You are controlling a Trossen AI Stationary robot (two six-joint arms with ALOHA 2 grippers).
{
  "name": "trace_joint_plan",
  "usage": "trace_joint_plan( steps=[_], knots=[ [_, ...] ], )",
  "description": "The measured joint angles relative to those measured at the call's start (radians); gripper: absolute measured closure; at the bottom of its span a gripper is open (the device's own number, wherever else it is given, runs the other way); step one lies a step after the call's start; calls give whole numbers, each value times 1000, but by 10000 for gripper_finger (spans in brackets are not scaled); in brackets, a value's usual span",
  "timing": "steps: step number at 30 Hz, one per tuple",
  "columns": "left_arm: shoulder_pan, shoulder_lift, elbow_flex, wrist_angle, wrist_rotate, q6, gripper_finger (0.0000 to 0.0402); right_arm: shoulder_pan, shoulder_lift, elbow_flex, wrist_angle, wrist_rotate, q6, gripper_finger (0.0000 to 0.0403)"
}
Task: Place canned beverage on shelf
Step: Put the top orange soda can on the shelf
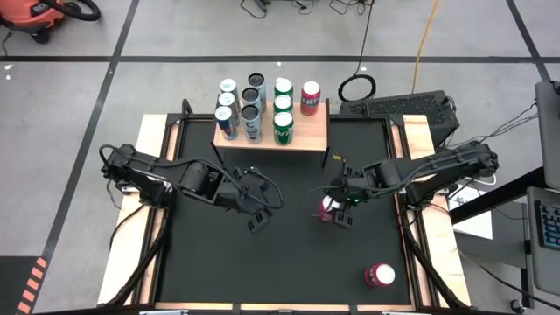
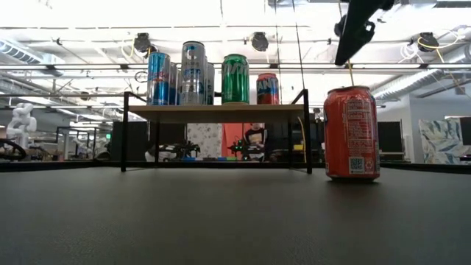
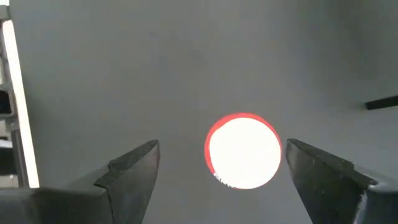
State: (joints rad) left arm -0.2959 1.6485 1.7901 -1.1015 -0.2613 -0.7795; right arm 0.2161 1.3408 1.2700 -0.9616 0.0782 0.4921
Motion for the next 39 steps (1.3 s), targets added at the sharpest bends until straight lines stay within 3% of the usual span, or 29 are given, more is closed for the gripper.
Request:
trace_joint_plan(
  steps=[10, 19, 31, 39],
  knots=[
    [0, 0, 0, 0, -17, 1, 47, -29, 49, -43, 1, -4, 6, 45],
    [0, 0, 0, -5, -17, 2, 47, -94, 141, -48, 10, -107, 33, 43],
    [0, 0, 0, -8, -17, 10, 47, -137, 240, -48, 5, -108, -14, 44],
    [0, 0, 0, -8, -17, 7, 47, -136, 270, -47, 4, -127, -74, 88]
  ],
)
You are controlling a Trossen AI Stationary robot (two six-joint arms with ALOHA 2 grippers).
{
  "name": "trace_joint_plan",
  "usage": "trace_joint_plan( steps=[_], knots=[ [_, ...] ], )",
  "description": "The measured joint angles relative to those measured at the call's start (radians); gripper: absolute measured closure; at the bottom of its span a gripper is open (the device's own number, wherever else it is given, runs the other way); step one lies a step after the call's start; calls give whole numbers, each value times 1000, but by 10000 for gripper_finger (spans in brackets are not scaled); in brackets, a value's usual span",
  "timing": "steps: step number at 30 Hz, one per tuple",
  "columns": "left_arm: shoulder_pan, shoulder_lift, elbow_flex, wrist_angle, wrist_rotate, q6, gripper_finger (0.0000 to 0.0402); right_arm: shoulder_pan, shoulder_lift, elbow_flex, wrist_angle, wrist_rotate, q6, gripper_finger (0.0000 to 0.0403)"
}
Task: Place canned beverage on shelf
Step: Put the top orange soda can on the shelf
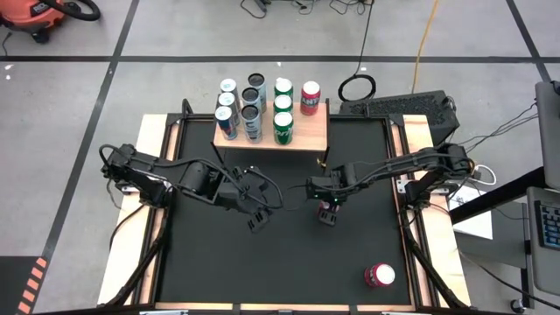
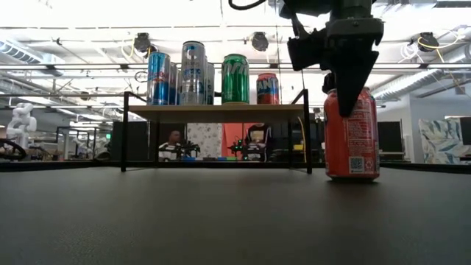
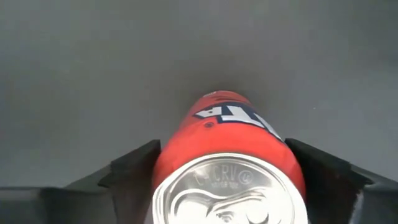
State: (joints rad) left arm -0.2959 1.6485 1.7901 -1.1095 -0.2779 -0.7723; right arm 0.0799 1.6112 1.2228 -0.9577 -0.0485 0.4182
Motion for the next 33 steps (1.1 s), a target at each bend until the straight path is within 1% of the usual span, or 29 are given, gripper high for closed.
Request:
trace_joint_plan(
  steps=[3, 6, 10, 15, 22, 27, 30, 31, 33],
  knots=[
    [0, 0, 0, 0, 0, 0, 47, 0, 0, 1, 0, -5, -13, 112],
    [0, 0, 0, 0, 0, 0, 47, 0, -2, 1, -4, -6, -28, 126],
    [0, 0, 0, 0, 0, 1, 47, 0, -1, 7, -11, -30, -87, 126],
    [0, 0, 0, 0, 0, 2, 47, 0, 2, 51, -56, -31, -176, 124],
    [0, 0, 0, 0, 4, 2, 47, 0, 0, 113, -77, -28, -418, 124],
    [-7, 0, 0, -1, 35, 19, 47, 0, 0, 117, -75, -30, -632, 124],
    [-23, 0, 0, -15, 41, 43, 47, 0, 0, 117, -74, -31, -725, 124],
    [-31, 0, 0, -25, 36, 54, 47, 0, 0, 117, -74, -31, -745, 124],
    [-47, -1, -25, -31, -22, 77, 47, 0, 0, 117, -73, -30, -776, 124]
  ],
)
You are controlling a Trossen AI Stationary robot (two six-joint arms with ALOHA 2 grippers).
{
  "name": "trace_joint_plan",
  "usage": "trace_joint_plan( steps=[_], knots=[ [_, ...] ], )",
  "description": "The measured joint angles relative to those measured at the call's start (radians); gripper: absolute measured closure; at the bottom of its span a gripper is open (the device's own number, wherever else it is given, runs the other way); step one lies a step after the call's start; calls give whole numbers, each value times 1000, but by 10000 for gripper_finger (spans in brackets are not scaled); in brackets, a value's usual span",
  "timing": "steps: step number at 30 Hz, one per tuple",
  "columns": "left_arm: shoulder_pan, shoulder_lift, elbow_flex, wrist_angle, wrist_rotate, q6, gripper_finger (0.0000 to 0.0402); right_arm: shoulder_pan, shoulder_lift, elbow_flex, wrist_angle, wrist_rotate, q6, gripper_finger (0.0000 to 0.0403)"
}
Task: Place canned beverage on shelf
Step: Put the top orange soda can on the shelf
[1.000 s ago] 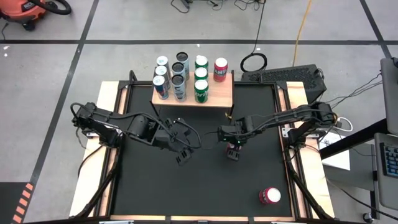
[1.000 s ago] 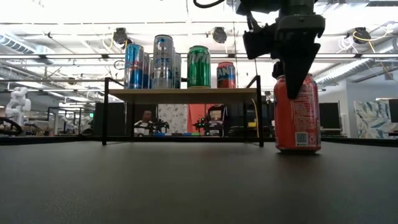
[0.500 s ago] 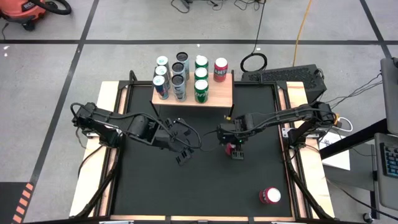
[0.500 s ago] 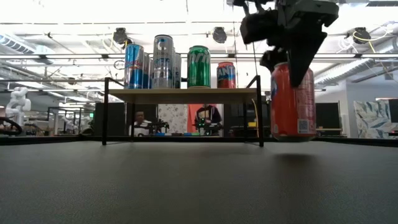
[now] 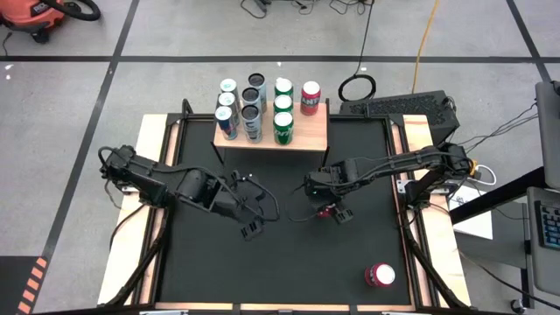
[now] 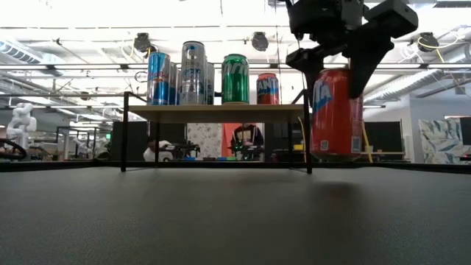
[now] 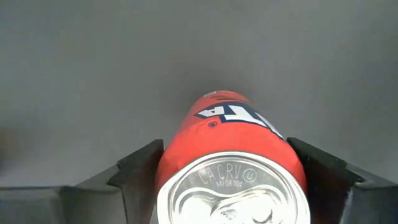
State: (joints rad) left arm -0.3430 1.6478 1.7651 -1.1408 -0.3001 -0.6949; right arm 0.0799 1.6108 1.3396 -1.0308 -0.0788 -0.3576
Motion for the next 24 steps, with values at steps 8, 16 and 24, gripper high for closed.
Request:
trace_joint_plan(
  steps=[8, 16, 24],
  knots=[
    [-49, 1, -144, 95, -5, -4, 47, 0, 0, 0, 2, 0, -229, 124],
    [-65, 2, -209, 240, 11, -25, 47, 0, 0, 0, 9, -1, -460, 124],
    [-65, 1, -216, 273, -27, -55, 47, 0, 0, 0, 10, -1, -577, 124]
  ],
)
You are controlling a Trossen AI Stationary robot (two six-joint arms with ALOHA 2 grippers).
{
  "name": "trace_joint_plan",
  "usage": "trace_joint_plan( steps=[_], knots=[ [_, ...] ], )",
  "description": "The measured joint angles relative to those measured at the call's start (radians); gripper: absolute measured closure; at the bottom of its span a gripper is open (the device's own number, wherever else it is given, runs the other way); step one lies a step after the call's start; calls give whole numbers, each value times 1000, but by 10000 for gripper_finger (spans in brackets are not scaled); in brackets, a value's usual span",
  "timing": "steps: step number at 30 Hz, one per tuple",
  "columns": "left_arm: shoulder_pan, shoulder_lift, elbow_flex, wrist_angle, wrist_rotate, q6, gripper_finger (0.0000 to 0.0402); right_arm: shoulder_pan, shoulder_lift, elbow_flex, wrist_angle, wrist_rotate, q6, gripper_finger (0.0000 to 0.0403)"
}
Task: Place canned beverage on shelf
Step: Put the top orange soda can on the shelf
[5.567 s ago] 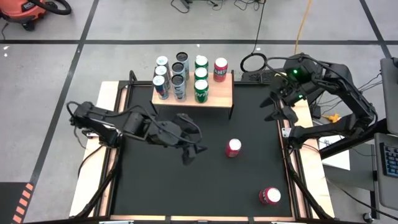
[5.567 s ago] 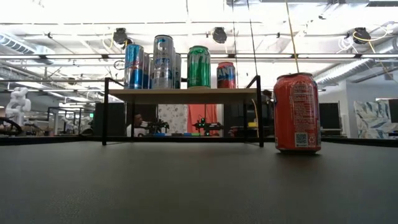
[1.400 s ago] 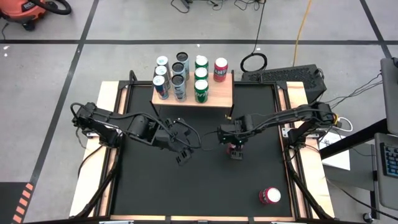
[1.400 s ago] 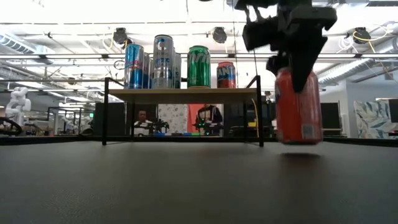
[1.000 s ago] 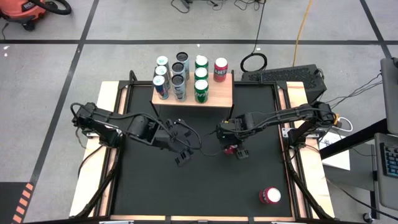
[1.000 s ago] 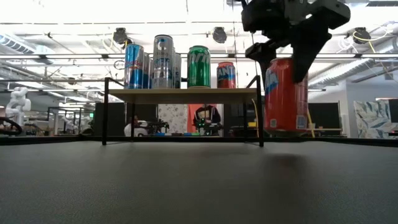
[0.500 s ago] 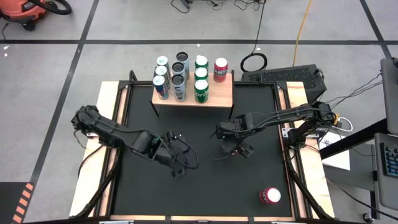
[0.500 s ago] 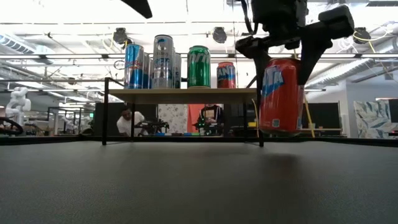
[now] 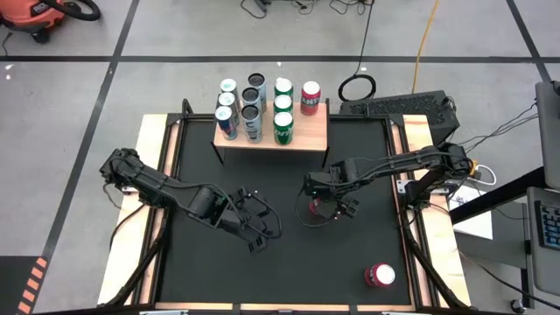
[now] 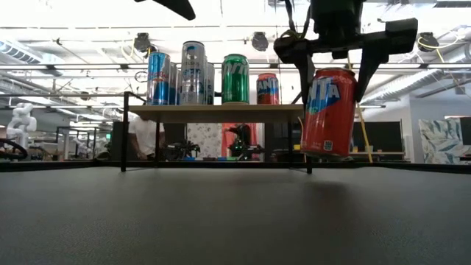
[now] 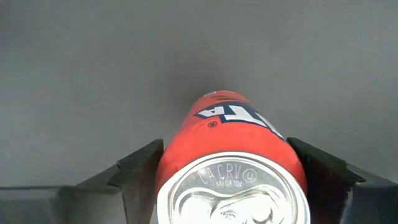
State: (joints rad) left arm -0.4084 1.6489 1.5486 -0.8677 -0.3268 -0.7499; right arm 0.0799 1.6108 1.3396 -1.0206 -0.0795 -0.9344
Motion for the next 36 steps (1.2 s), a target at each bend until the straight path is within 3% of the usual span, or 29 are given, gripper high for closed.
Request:
trace_joint_plan(
  steps=[3, 6, 15, 28, 36],
  knots=[
    [0, 0, -7, 12, -68, 26, 47, 0, 0, 0, 3, 0, -1, 124],
    [10, 0, -44, 82, -70, 67, 47, 0, 0, 0, 6, -2, -41, 124],
    [48, 0, -165, 343, 21, 102, 47, 0, 0, 0, 22, -2, -220, 124],
    [75, 0, -167, 344, 11, 104, 47, 0, 81, 0, 23, -3, -308, 124],
    [76, 0, -167, 345, 17, 105, 47, 0, 85, 0, 73, -34, -235, 106]
  ],
)
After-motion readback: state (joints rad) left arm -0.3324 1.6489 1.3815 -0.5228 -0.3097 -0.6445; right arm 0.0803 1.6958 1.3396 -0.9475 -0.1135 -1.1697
